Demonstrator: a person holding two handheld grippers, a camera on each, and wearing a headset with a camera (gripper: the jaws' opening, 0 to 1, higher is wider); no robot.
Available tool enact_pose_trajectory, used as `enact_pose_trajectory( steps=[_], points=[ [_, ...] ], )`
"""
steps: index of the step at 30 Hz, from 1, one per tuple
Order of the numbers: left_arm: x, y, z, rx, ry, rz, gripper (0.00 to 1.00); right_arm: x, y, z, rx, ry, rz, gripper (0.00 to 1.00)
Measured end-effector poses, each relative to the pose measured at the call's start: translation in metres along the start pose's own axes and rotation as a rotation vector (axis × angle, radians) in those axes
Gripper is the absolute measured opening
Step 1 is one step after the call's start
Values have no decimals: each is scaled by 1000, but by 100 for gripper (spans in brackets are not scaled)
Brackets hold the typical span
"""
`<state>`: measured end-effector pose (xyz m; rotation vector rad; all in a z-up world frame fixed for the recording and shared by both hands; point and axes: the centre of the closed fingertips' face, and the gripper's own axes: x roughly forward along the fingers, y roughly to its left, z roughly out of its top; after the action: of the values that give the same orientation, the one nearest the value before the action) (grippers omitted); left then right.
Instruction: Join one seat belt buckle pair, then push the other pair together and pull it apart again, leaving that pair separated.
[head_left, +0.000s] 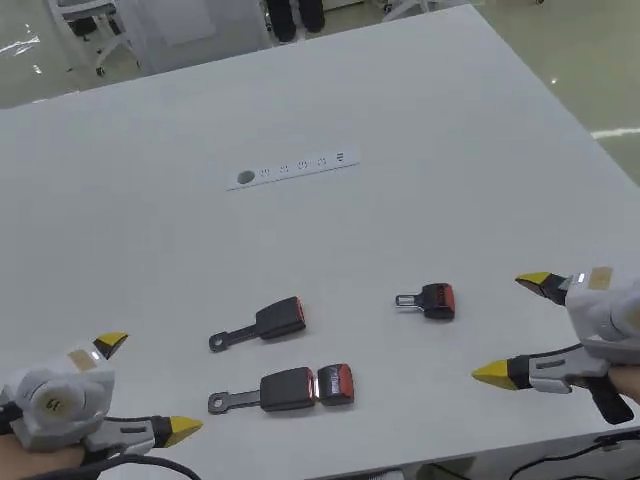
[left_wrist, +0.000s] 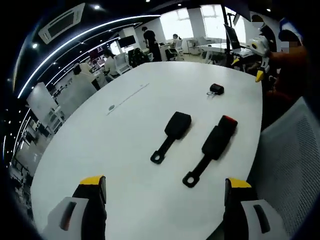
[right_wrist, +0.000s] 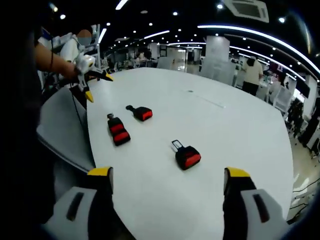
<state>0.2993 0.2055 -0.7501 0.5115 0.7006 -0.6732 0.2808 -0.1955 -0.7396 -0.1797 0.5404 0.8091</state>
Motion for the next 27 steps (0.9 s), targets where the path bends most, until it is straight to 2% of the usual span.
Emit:
enact_pose_trajectory(
  steps=[1, 3, 4, 6, 8, 13, 27],
  points=[
    [0, 1, -3, -14, -4, 2, 100, 1, 1, 2, 20, -21, 0, 97],
    [-1, 1, -8, -32, -8, 1, 100, 2, -1, -6, -20, 7, -16, 100],
    [-2, 0, -10, -36, -11, 1, 100, 2, 3, -7, -23, 12, -16, 100],
    [-4, -2, -10, -45, -22, 5, 100, 4, 7, -9, -13, 18, -13, 100],
    [-7, -5, -5, -83, -63, -2, 100, 5, 9, -12, -17, 18, -5, 100],
    [-11, -9, -7, -78, -66, 1, 100, 5, 8, -16, -26, 21, -5, 100],
    [-23, -18, -2, -83, -93, 16, 100, -7, 14, -13, -15, 24, -15, 100]
  ],
)
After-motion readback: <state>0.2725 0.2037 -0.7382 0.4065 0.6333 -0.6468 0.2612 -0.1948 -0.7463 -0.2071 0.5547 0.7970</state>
